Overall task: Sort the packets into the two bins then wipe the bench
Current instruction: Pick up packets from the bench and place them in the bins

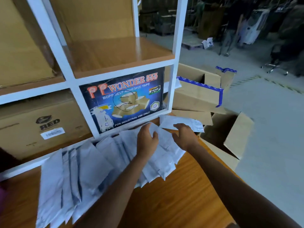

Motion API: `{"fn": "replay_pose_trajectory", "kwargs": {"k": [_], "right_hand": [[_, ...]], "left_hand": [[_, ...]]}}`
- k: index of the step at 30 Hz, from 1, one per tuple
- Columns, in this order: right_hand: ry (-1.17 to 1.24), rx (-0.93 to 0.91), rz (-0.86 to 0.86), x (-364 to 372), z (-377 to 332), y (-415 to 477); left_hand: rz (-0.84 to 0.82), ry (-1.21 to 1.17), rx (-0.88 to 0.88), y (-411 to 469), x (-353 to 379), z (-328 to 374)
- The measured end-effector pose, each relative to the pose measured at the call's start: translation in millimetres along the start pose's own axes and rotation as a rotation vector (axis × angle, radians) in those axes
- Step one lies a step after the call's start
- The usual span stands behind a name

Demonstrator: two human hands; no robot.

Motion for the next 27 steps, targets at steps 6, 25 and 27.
{"fn": "replay_pose_trajectory", "kwargs": {"k": [6,25,27], "right_hand": [[-0.261,0.047,-0.199,24,59,71],[-0.506,0.003,-0.171,49,87,109],[-0.471,0.013,-0.102,37,83,103]], "left_hand": [[-0.075,0.624,-0.110,51,81,-17],[-0.196,0.866,-0.084,85,120,-49],[-0.195,0.846,-0.040,88,111,-41]]}}
Point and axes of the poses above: each hand's wrist, its own y-axis towards the middle knuckle, its own x-axis out of the palm, z = x × y, the point moved 5 cm from there along y, towards the middle knuckle, and after that the axes turned 7 degrees about -x, right-handed, at the moved point
